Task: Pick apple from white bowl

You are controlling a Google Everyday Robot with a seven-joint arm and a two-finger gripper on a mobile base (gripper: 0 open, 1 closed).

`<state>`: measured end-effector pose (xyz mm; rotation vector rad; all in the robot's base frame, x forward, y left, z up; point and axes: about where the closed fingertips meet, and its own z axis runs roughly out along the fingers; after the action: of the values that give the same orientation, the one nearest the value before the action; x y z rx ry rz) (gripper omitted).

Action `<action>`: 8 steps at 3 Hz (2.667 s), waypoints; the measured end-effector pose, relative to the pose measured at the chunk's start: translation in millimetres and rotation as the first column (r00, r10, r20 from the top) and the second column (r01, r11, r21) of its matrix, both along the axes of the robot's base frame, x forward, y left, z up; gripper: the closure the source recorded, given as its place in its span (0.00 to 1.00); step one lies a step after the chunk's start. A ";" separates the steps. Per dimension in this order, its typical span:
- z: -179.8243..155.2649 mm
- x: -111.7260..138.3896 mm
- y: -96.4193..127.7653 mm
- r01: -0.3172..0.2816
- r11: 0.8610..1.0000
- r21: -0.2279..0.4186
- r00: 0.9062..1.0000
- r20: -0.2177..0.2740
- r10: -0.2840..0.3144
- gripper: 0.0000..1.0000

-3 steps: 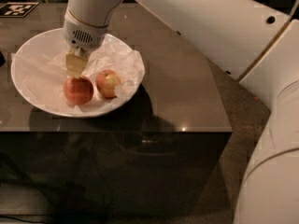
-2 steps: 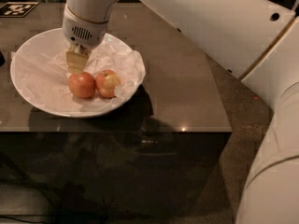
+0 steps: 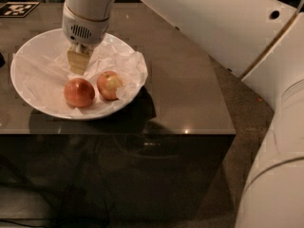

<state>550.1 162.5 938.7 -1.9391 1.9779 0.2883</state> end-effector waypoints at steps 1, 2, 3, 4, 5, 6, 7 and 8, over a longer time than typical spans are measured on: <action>0.0 0.0 0.0 0.000 1.000 0.000 1.000 0.000 0.000 0.58; 0.0 0.0 0.0 0.000 1.000 0.000 1.000 0.000 0.000 0.36; 0.0 0.0 0.0 0.000 1.000 0.000 1.000 0.000 0.000 0.12; -0.1 -0.1 0.1 0.000 1.000 0.000 1.000 0.000 0.000 0.00; -1.1 -0.2 0.5 -0.001 1.000 0.001 1.000 -0.002 0.001 0.00; -13.7 2.7 4.2 0.011 1.000 0.011 0.999 -0.041 -0.011 0.00; -24.2 7.5 5.9 0.021 0.999 0.024 0.996 -0.082 -0.019 0.00; -35.7 11.1 6.9 0.041 0.999 0.032 0.990 -0.135 -0.036 0.00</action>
Offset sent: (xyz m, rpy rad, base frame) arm 0.0000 0.0000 0.0000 0.0000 0.0000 0.0000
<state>561.1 169.4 903.0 -1.9027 2.0777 0.4505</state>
